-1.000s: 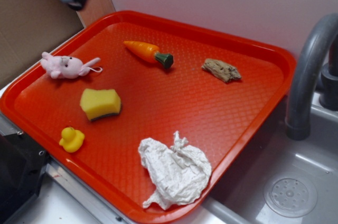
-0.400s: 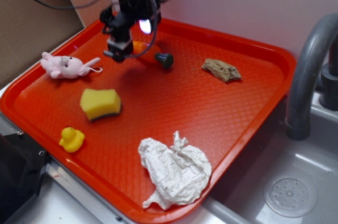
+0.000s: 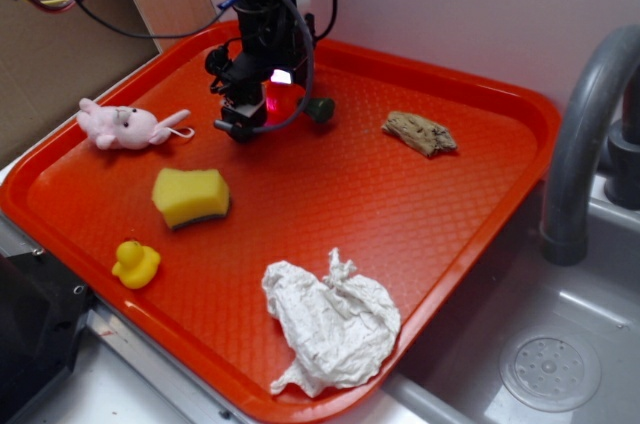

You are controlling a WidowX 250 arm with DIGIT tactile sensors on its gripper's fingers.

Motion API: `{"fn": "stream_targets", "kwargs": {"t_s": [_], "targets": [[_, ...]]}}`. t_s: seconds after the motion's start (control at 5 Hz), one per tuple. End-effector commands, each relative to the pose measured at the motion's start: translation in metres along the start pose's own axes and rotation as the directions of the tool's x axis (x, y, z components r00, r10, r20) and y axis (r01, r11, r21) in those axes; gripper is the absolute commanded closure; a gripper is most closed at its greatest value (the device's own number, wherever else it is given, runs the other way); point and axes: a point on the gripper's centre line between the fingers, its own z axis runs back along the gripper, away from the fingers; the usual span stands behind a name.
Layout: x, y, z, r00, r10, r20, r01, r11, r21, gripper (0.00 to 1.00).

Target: Grab the carrot.

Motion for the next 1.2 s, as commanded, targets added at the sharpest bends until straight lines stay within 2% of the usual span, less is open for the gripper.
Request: {"fn": "stream_targets", "kwargs": {"t_s": [0.0,0.2,0.4,0.6,0.8,1.0], "targets": [[0.001,-0.01,0.025,0.965,0.259,0.033,-0.261,0.959,0.114,1.0],[-0.006,-0.019,0.07,0.852,0.49,0.184,-0.508,0.858,0.071,1.0],[-0.007,-0.036,0.112,0.694,0.686,0.217,-0.712,0.7,0.064,1.0],[-0.002,-0.052,0.135,0.508,0.84,0.19,-0.861,0.499,0.093,1.0],[-0.001,-0.058,0.156,0.294,0.946,0.14,-0.953,0.277,0.125,1.0],[0.0,-0.054,0.19,0.049,0.996,0.076,-0.998,0.046,0.033,1.0]]}}
